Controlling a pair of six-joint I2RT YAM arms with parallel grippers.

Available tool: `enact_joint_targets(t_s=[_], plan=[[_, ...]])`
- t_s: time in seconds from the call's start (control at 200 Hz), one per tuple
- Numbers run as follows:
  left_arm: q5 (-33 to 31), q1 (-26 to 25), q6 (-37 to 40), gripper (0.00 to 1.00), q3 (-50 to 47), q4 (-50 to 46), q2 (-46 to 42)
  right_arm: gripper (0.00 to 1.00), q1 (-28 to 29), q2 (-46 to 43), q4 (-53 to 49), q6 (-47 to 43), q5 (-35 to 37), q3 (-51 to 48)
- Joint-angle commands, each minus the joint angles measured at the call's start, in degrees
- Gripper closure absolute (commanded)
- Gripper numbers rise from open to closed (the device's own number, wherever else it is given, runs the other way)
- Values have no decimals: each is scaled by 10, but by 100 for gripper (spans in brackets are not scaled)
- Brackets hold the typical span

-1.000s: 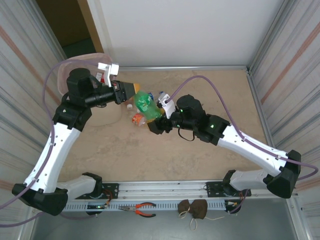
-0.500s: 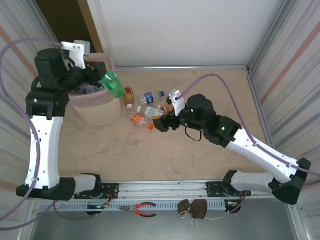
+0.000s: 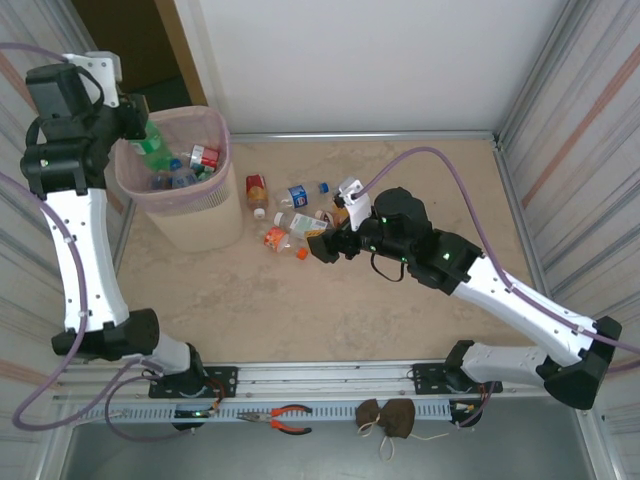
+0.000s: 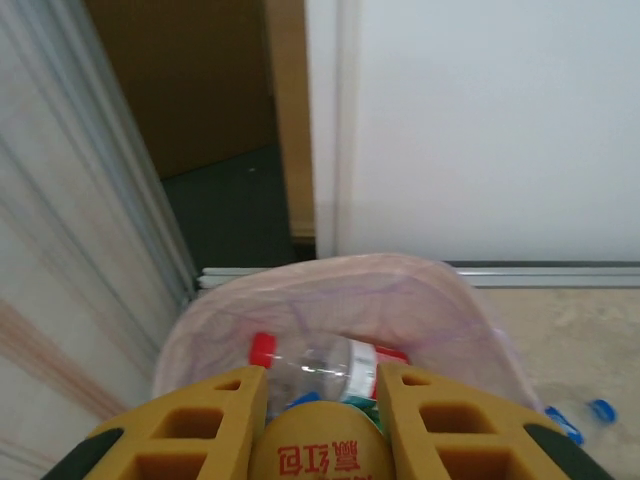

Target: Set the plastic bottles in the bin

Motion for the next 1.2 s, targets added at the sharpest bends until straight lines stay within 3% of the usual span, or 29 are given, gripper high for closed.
enact_joint_targets(t_s=[0.0, 0.376, 0.591, 0.777, 0.952, 1.197], plan=[[-27, 23, 26, 84, 24, -24, 31, 12, -7, 3, -4, 7, -6, 9], [-52, 36, 27, 84, 53, -131, 124, 12, -22, 12, 1, 11, -24, -5], [-53, 36, 27, 79, 54, -191, 186, 12, -30, 12, 5, 14, -36, -15], [-43, 37, 24, 69, 59, -197, 233, 12, -38, 5, 8, 14, -37, -26], [-28, 35, 16, 50, 94, -201, 244, 12, -45, -3, 9, 14, -37, -31], [-2, 32, 7, 42, 115, -187, 203, 12, -54, -4, 11, 16, -33, -31]])
